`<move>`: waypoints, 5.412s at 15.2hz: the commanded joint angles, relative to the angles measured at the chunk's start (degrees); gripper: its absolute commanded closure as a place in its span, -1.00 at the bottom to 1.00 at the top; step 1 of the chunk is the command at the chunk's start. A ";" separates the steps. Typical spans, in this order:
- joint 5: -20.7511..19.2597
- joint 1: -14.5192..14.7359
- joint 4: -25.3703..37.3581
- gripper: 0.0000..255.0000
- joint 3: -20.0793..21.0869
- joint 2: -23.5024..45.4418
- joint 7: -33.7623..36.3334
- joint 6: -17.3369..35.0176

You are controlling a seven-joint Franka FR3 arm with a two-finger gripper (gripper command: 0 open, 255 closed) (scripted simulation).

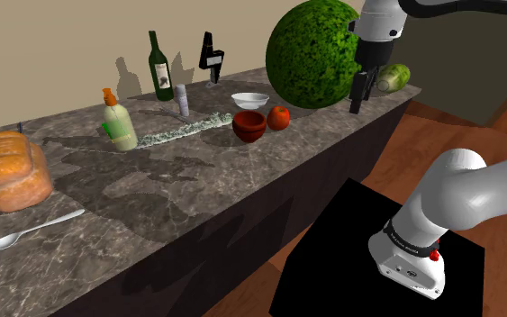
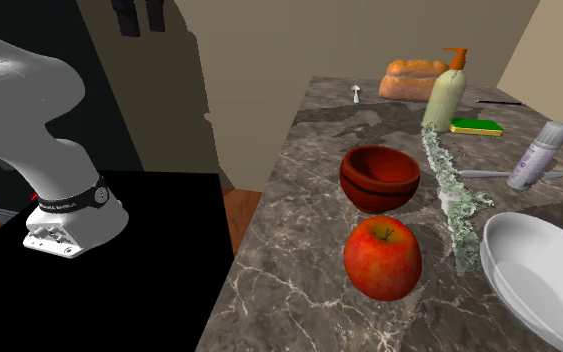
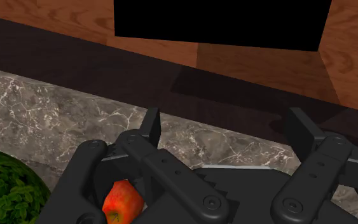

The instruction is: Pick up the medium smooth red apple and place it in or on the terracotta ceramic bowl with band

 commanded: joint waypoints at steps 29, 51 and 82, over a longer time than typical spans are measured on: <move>4.60 1.92 26.70 -1.00 -20.92 52.04 -51.55 31.53; 9.90 -0.18 33.72 1.00 -19.66 64.04 -59.21 36.36; 8.29 -0.34 47.31 1.00 -20.33 60.92 -57.76 19.87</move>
